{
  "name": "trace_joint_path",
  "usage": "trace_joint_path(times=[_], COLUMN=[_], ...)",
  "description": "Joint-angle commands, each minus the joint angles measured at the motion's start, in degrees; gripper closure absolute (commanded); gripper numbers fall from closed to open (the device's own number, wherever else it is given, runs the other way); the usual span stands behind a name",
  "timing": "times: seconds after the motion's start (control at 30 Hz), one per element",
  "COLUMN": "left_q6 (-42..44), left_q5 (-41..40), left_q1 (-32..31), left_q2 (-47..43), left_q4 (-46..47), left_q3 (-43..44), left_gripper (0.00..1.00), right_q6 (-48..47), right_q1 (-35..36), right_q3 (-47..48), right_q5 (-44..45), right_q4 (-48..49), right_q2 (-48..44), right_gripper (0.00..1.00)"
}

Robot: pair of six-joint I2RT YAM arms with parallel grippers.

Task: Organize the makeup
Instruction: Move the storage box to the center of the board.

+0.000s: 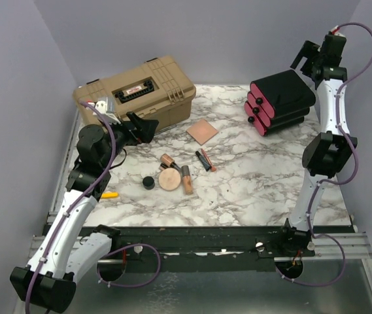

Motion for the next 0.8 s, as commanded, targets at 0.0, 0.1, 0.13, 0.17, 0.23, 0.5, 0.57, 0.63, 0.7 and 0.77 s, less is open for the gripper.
trace_joint_path(times=[0.0, 0.1, 0.13, 0.17, 0.23, 0.5, 0.57, 0.63, 0.7, 0.77], left_q6=[1.7, 1.9, 2.0, 2.2, 2.9, 2.3, 1.8, 0.9, 0.2, -0.1], left_q5=[6.7, 14.2, 16.7, 18.5, 20.7, 24.5, 25.1, 25.9, 27.9, 28.7], left_q1=[0.0, -0.1, -0.2, -0.4, -0.5, -0.7, -0.8, -0.8, -0.8, -0.9], left_q2=[0.6, 3.5, 4.5, 5.2, 5.7, 5.9, 6.1, 6.1, 6.5, 6.6], left_q4=[1.4, 1.7, 1.7, 1.7, 1.7, 1.6, 1.7, 1.6, 1.4, 1.1], left_q3=[-1.5, -0.2, 0.5, 1.0, 1.2, 1.2, 1.0, 0.9, 1.0, 0.8], left_gripper=[0.04, 0.1, 0.09, 0.09, 0.07, 0.08, 0.09, 0.11, 0.13, 0.14], right_q6=[-0.3, 1.2, 2.9, 4.9, 8.6, 2.5, 1.7, 2.8, 3.0, 2.9], right_q1=[-0.9, -2.7, -3.5, -4.5, -6.4, -7.1, -7.0, -7.0, -7.0, -7.0], right_q3=[0.8, 1.5, 0.7, -0.2, -0.2, 2.7, 2.3, 0.3, -0.5, -0.5], right_q5=[-4.0, -7.3, -9.1, -11.9, -17.0, -21.0, -25.6, -29.8, -33.0, -35.0], right_q4=[4.9, 6.5, 7.8, 9.6, 11.5, 12.5, 13.1, 13.9, 14.7, 15.1], right_q2=[1.9, 3.8, 4.1, 4.4, 6.2, 12.1, 13.0, 13.2, 13.6, 14.1], right_gripper=[0.0, 0.0, 0.0, 0.0, 0.0, 0.01, 0.03, 0.04, 0.05, 0.05])
